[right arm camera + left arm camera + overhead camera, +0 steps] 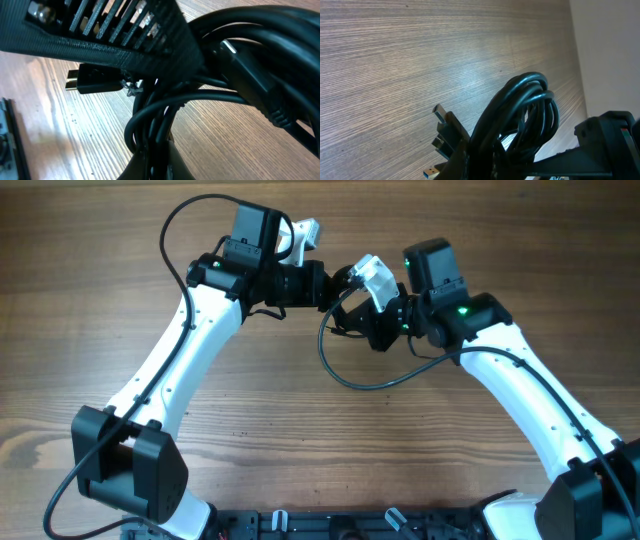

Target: Untangle cables

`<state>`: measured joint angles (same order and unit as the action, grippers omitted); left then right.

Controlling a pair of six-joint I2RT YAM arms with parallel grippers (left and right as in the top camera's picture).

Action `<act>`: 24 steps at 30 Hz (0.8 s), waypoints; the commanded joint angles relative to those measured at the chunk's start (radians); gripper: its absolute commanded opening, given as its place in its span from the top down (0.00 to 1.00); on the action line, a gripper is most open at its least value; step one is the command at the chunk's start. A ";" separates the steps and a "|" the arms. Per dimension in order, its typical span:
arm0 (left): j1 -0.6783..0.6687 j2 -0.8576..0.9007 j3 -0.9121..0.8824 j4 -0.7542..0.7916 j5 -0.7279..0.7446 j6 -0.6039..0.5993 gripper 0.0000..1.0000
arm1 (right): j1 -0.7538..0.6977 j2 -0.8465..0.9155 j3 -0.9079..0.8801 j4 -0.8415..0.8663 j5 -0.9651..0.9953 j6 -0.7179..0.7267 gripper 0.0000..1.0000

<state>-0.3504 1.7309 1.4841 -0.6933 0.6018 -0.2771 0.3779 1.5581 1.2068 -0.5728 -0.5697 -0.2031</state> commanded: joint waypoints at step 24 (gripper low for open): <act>0.000 -0.016 0.023 0.028 0.090 -0.109 0.96 | -0.515 -0.279 -0.005 -0.132 0.074 0.555 0.96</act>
<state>-0.3553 1.7306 1.4879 -0.6724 0.6735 -0.3611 -0.0986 1.2968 1.2030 -0.6514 -0.8658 0.0860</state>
